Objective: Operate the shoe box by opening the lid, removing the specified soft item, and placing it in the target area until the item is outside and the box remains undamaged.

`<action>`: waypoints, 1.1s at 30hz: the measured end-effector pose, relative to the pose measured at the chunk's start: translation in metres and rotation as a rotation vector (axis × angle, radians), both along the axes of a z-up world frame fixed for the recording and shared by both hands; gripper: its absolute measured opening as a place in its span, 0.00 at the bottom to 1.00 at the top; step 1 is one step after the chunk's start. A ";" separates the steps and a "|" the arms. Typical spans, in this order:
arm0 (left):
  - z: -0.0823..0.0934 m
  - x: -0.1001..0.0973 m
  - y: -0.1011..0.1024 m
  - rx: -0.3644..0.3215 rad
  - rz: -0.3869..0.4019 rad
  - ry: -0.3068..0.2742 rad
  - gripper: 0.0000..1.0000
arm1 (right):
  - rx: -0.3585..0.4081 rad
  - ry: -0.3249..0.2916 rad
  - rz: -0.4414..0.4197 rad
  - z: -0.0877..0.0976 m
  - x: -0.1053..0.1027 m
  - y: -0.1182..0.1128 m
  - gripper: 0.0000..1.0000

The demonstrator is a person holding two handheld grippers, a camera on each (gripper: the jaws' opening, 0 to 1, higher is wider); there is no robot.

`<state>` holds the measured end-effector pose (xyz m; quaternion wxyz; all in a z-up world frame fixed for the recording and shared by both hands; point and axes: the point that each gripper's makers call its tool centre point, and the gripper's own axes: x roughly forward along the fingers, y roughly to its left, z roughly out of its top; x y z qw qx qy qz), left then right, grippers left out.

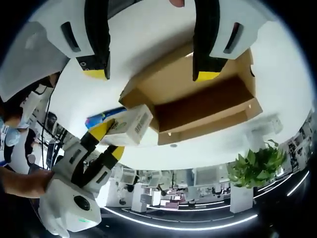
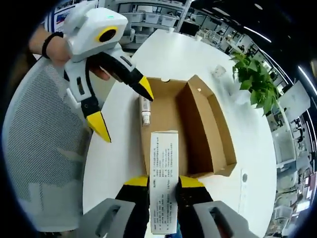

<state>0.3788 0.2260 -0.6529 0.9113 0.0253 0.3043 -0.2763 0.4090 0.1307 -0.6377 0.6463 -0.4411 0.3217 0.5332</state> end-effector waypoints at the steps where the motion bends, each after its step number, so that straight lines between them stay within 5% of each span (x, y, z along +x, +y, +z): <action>1: 0.000 -0.001 0.000 0.000 -0.002 0.001 0.66 | -0.001 0.001 -0.004 0.000 -0.001 -0.003 0.16; 19: 0.003 -0.001 -0.003 -0.012 -0.006 -0.002 0.66 | -0.020 0.025 -0.125 -0.009 -0.016 -0.074 0.16; 33: 0.000 0.000 -0.001 -0.014 0.005 0.011 0.66 | -0.040 0.067 -0.214 -0.034 -0.026 -0.136 0.16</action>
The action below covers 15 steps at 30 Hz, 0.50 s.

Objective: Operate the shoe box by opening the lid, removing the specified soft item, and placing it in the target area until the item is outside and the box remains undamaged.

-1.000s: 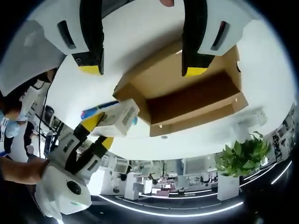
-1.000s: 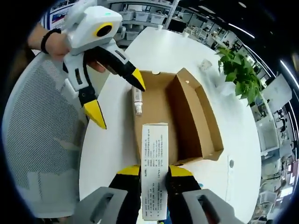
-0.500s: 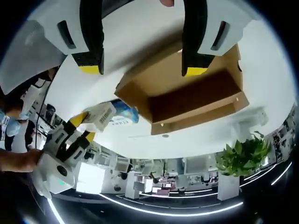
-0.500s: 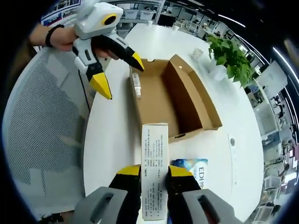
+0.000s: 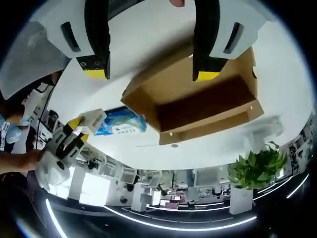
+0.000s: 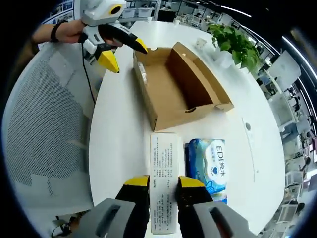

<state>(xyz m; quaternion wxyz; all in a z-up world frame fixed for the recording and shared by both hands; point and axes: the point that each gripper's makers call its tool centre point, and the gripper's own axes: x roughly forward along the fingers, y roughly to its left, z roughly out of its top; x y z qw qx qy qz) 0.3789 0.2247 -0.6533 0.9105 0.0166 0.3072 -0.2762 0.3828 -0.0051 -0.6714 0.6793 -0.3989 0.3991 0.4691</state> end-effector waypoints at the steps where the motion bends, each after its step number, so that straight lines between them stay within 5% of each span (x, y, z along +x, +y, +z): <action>1: -0.001 0.000 0.000 0.003 0.000 0.001 0.66 | 0.000 0.001 -0.002 0.000 0.000 -0.002 0.16; 15: -0.011 -0.002 0.004 0.042 -0.002 0.025 0.66 | 0.010 0.008 -0.030 -0.001 0.017 -0.029 0.16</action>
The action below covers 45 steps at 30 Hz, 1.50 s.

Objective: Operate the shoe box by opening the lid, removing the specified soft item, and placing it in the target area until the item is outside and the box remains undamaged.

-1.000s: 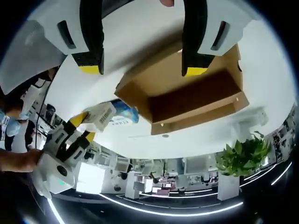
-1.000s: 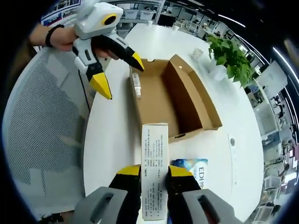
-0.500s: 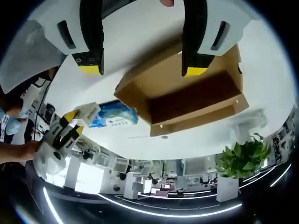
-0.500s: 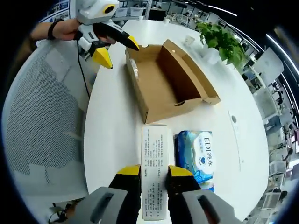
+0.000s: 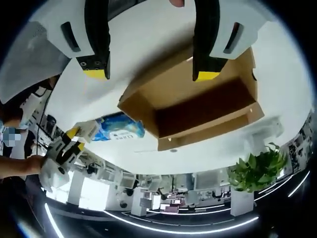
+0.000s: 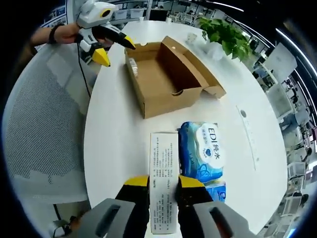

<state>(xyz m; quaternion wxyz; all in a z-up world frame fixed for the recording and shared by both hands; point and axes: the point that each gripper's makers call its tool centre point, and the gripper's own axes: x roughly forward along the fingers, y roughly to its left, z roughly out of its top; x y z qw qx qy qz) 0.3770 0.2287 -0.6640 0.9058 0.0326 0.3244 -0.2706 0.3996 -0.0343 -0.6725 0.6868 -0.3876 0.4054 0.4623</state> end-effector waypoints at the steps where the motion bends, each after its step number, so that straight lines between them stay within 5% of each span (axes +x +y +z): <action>1: -0.001 0.000 0.001 0.002 0.001 0.001 0.66 | -0.001 -0.002 0.003 0.001 0.001 0.000 0.16; 35: -0.008 0.008 0.027 0.037 0.085 0.011 0.67 | -0.053 -0.048 0.043 0.023 0.089 -0.049 0.16; 45: -0.008 0.012 0.037 0.043 0.119 0.010 0.67 | -0.093 -0.050 0.007 0.012 0.119 -0.086 0.16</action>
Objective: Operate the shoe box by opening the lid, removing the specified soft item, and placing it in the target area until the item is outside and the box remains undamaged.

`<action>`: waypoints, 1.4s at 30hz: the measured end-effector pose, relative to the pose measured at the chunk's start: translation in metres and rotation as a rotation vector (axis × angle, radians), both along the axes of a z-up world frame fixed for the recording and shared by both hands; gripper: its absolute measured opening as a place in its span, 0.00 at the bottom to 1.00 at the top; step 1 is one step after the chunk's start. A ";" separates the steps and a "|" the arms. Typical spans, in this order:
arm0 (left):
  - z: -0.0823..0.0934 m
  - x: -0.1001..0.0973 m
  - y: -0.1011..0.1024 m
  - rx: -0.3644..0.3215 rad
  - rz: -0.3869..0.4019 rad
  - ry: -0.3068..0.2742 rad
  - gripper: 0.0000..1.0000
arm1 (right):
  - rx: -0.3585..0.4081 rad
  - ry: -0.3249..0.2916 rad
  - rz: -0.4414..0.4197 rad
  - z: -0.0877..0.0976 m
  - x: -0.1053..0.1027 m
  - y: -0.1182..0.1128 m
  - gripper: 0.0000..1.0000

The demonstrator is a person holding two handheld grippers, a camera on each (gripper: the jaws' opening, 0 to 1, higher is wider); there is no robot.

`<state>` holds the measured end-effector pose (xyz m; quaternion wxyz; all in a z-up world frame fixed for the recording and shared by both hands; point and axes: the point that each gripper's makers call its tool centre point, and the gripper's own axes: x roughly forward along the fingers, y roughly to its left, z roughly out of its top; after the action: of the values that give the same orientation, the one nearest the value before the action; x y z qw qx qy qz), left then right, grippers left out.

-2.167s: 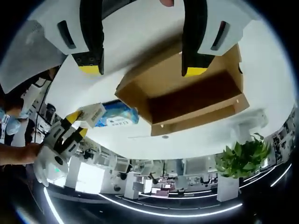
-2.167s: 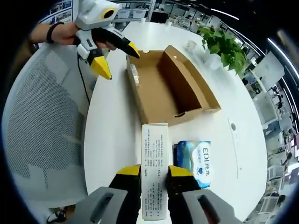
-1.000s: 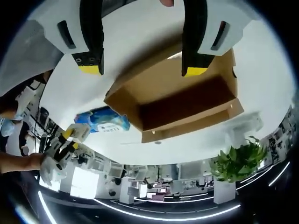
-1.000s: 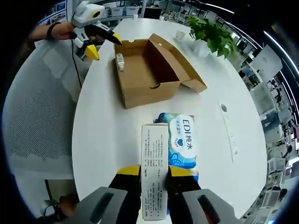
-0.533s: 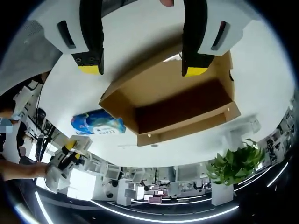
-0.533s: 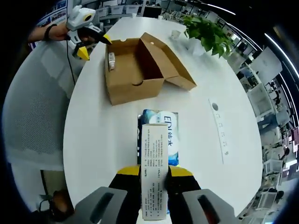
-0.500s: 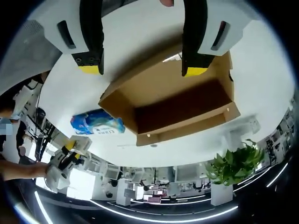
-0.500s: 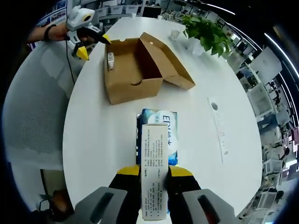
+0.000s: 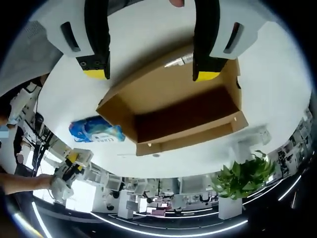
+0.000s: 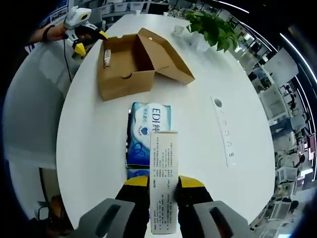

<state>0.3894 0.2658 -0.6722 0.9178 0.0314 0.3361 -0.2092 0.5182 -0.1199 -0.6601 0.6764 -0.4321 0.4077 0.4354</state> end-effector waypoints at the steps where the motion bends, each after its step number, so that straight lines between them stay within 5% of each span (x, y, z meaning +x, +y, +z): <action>1: 0.000 0.000 0.001 0.000 0.004 -0.001 0.67 | 0.000 0.002 -0.006 -0.002 0.002 -0.003 0.16; 23: -0.007 0.002 0.019 0.041 0.052 0.018 0.67 | -0.049 0.021 -0.033 -0.052 0.043 -0.031 0.16; 42: -0.017 0.000 0.021 0.080 0.038 0.040 0.67 | -0.075 0.087 -0.014 -0.089 0.024 -0.033 0.16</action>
<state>0.3890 0.2871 -0.6891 0.9128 0.0576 0.3629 -0.1784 0.5425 -0.1533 -0.7495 0.6443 -0.4349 0.4560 0.4334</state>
